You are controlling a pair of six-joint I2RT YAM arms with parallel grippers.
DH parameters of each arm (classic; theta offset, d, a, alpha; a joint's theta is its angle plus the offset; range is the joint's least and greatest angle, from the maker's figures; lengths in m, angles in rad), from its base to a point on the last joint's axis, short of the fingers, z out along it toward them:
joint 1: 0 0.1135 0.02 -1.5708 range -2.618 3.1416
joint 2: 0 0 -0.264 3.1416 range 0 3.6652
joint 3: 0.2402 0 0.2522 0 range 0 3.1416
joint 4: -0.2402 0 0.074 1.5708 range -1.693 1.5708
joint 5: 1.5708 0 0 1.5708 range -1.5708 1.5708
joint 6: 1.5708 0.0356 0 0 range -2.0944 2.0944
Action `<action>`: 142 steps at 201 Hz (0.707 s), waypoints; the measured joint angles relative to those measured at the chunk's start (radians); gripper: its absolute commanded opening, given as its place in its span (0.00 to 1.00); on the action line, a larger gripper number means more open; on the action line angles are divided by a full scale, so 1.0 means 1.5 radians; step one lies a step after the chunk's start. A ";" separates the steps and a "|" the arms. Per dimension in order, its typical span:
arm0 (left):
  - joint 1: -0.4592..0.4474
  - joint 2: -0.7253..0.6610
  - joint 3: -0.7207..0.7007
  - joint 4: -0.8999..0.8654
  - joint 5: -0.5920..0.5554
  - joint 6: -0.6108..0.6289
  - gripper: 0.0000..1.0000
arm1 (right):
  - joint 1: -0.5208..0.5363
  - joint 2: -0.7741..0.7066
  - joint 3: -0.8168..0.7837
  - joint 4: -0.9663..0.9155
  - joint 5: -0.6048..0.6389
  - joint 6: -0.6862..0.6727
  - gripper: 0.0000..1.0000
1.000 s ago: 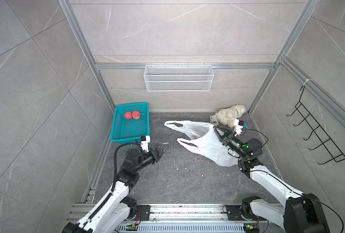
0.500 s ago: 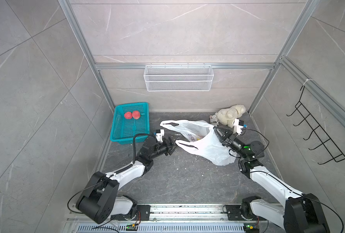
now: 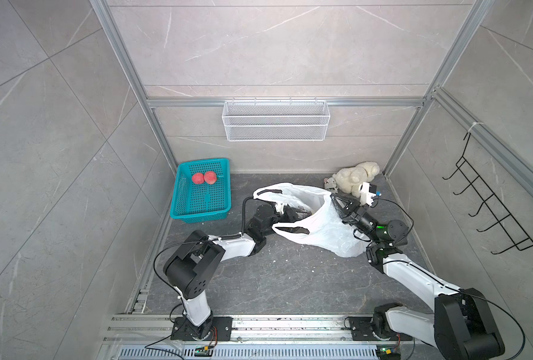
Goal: Place the peach into a plastic bag & tie a knot
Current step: Adjust the plastic bag at the center of the board.
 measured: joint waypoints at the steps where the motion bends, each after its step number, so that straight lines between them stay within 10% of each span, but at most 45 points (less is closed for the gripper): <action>1: 0.000 0.000 0.000 0.000 0.000 0.000 0.08 | 0.000 0.000 -0.001 0.000 0.000 0.000 0.00; 36: 0.018 -0.023 -0.004 -0.037 0.006 0.017 0.00 | -0.021 -0.049 -0.008 -0.086 -0.015 -0.030 0.00; 74: 0.099 -0.142 -0.006 -0.186 0.024 0.080 0.00 | -0.024 -0.216 0.083 -0.548 0.037 -0.243 0.00; 142: 0.234 -0.260 0.179 -0.664 0.078 0.386 0.00 | -0.024 -0.227 0.166 -0.956 0.127 -0.454 0.00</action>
